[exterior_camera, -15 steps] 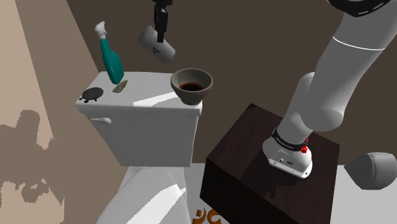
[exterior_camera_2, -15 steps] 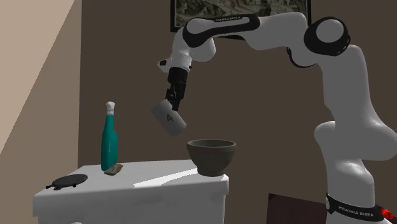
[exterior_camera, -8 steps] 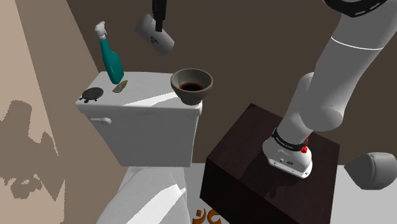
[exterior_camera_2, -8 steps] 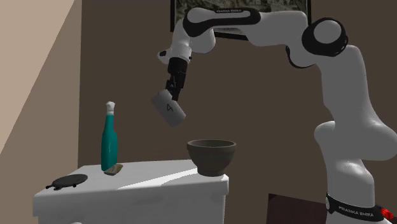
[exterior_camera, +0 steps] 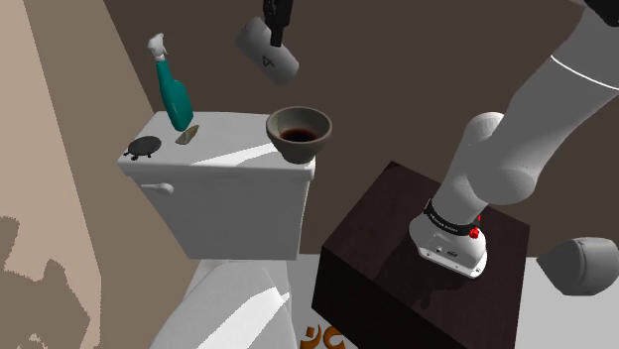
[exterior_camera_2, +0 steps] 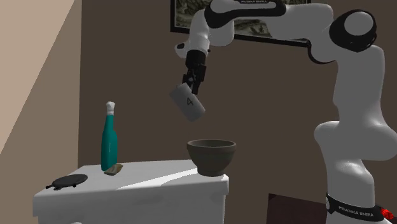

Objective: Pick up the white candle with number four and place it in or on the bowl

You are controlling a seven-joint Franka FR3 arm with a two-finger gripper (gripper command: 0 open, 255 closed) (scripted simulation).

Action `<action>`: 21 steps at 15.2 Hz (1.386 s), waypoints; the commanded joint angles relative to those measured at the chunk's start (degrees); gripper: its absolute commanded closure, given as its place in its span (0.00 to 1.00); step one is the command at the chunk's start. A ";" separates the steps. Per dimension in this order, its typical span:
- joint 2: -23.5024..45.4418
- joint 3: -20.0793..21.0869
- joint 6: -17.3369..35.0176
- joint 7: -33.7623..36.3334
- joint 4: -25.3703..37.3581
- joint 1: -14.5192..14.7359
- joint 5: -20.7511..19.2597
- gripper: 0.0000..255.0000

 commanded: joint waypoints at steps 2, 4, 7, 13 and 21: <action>-7.15 0.48 -0.18 0.71 -6.83 0.08 -0.41 1.00; -11.53 0.80 -0.97 1.23 -10.33 0.08 -0.58 1.00; -17.71 1.27 -1.78 1.89 -15.61 0.05 -0.72 1.00; -18.84 1.38 2.63 1.23 -21.20 -0.03 -0.62 1.00; -19.68 1.49 8.55 0.32 -28.02 -0.07 -0.40 1.00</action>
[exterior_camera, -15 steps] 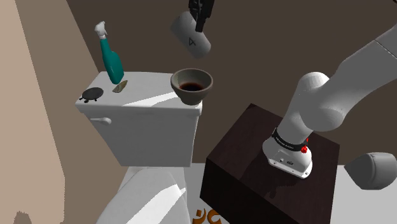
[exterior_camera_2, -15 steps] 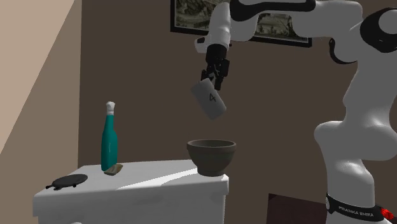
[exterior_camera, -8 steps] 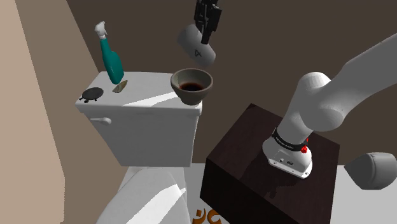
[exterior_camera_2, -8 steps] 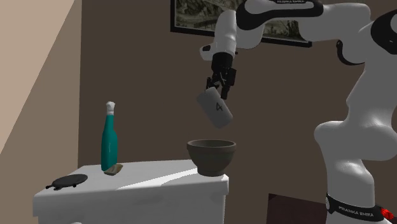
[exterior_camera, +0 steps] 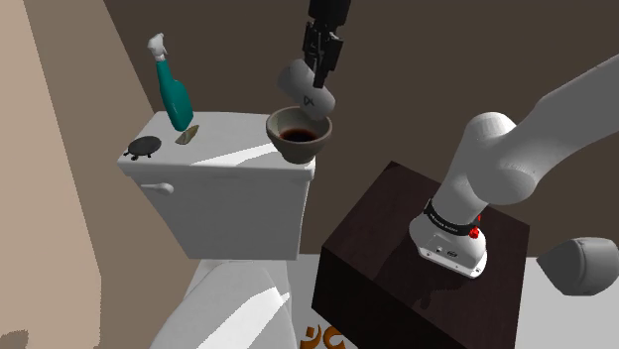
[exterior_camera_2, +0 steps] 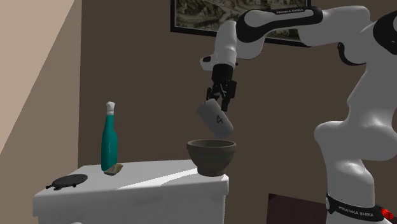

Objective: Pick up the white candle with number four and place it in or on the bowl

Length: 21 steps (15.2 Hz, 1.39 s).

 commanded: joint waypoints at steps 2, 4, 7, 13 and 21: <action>-0.07 0.12 2.41 -0.25 -2.42 0.04 0.15 1.00; -0.10 0.13 3.15 -0.37 -3.19 0.04 0.19 1.00; -0.09 0.13 3.15 -0.37 -3.18 0.04 0.19 1.00; -0.09 0.13 3.16 -0.37 -3.20 0.04 0.19 0.00; -0.39 -0.69 -4.16 -0.17 3.77 -0.28 -0.41 0.00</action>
